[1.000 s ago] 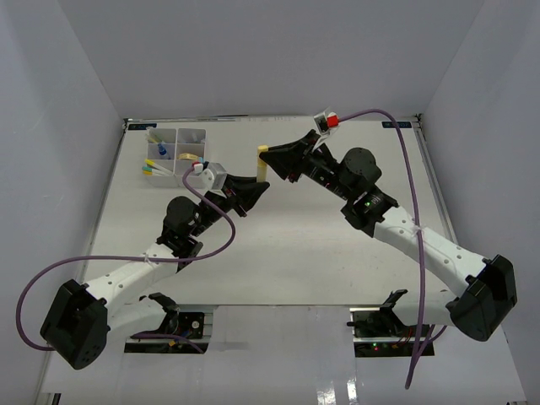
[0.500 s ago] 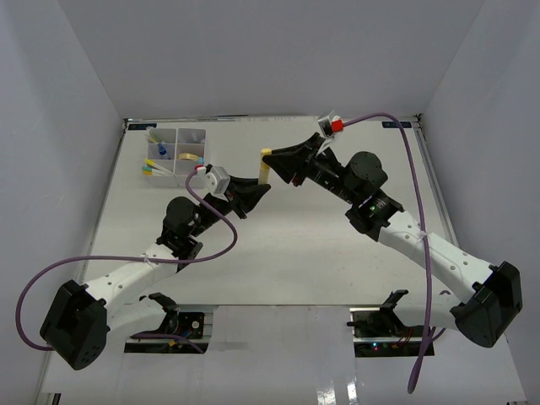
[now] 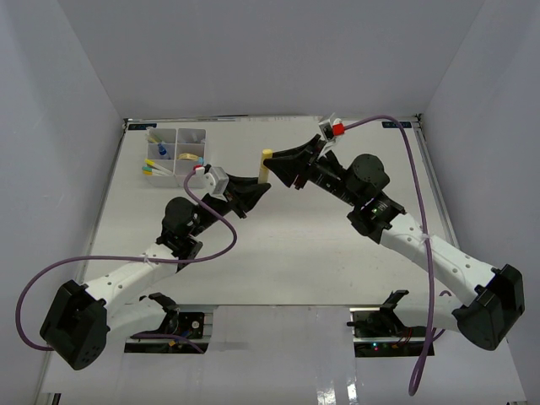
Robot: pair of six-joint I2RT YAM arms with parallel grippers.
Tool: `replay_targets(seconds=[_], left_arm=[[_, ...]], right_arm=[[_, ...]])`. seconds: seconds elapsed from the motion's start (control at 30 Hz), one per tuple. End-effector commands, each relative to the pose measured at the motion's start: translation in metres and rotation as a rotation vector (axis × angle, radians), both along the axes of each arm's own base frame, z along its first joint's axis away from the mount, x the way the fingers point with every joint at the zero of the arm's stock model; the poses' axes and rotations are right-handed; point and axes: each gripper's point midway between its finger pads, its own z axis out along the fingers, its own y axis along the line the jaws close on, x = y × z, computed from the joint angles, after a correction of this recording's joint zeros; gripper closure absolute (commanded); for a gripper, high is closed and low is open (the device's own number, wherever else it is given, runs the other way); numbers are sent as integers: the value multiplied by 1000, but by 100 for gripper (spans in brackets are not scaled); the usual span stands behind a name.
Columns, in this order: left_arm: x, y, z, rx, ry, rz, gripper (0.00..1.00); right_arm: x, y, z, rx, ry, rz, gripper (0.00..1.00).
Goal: Sort the stationery into containers
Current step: Close the pen cap on the pen.
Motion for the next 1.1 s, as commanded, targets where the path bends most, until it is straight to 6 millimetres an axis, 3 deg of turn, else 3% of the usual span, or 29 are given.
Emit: replay_targets(seconds=[0.0,0.27,0.4,0.73,0.9,1.07], left_arm=[[-6,2,38,-60,-89,-8,100],[-8,1,36,-57,-92,-17,100],[-6,2,34,-42,-94,-5,100],[0,3,29,10,-79,25,100],[6,1,15,133,-66,42,100],[9,2,-4,273,-43,41,100]], right_arm=[[-5,-5,11,18,-45,4,63],[-5,-8,11,17,-57,-15,55],[-6,-13,15,12,-73,-30,43],[-7,-27,15,-31,-77,-89,25],[5,-38,16,-83,-28,-179,15],[13,-43,16,-128,18,-226,12]])
